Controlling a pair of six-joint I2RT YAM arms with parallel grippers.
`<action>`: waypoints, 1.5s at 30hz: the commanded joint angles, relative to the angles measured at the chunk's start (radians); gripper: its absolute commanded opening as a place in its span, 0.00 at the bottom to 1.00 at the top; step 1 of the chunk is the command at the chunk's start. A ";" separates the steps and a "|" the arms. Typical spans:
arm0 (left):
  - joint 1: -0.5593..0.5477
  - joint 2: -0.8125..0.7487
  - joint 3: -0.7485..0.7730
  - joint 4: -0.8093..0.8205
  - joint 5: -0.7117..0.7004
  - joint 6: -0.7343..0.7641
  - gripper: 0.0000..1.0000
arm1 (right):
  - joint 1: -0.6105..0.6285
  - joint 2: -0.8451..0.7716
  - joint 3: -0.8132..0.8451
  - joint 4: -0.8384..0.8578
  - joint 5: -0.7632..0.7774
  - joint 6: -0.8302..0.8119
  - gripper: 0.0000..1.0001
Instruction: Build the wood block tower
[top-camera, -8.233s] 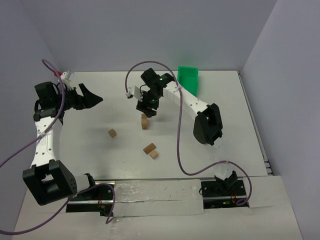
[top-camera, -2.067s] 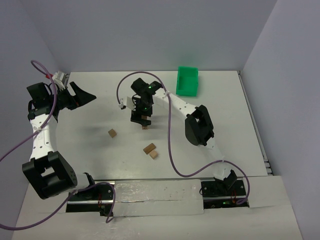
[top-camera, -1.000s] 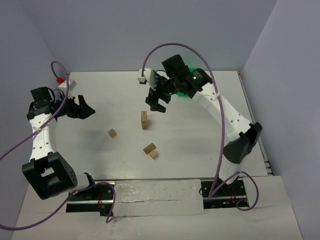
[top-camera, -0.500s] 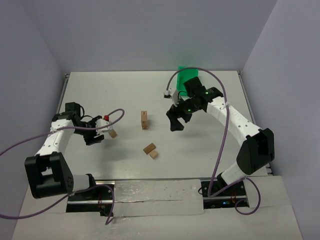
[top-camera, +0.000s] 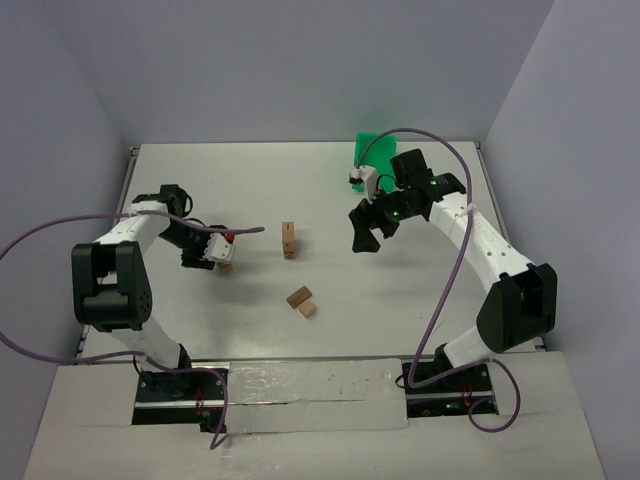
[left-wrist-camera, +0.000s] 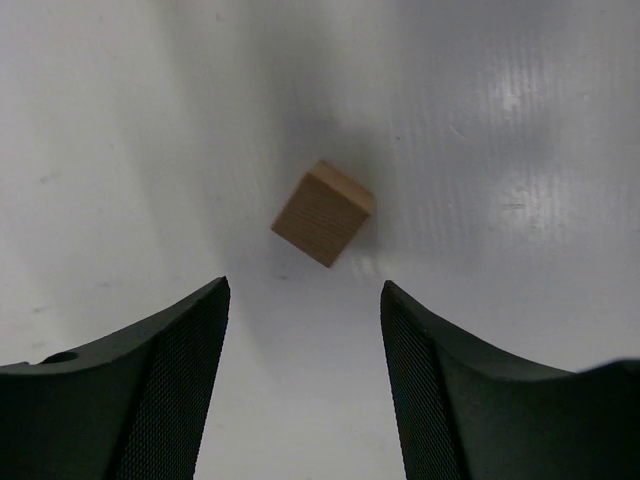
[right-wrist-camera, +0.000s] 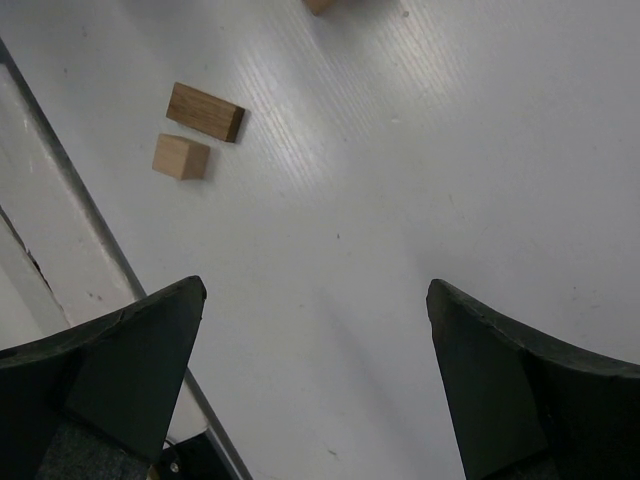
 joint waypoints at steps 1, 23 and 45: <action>-0.058 0.053 0.060 -0.065 0.016 0.104 0.67 | -0.021 -0.022 -0.002 0.005 -0.024 -0.014 1.00; -0.120 0.076 -0.020 -0.017 -0.089 0.135 0.42 | -0.051 0.014 0.013 -0.016 -0.033 -0.048 1.00; -0.835 -0.111 0.032 0.042 -0.029 -0.979 0.00 | -0.084 -0.016 -0.030 0.038 -0.063 -0.006 1.00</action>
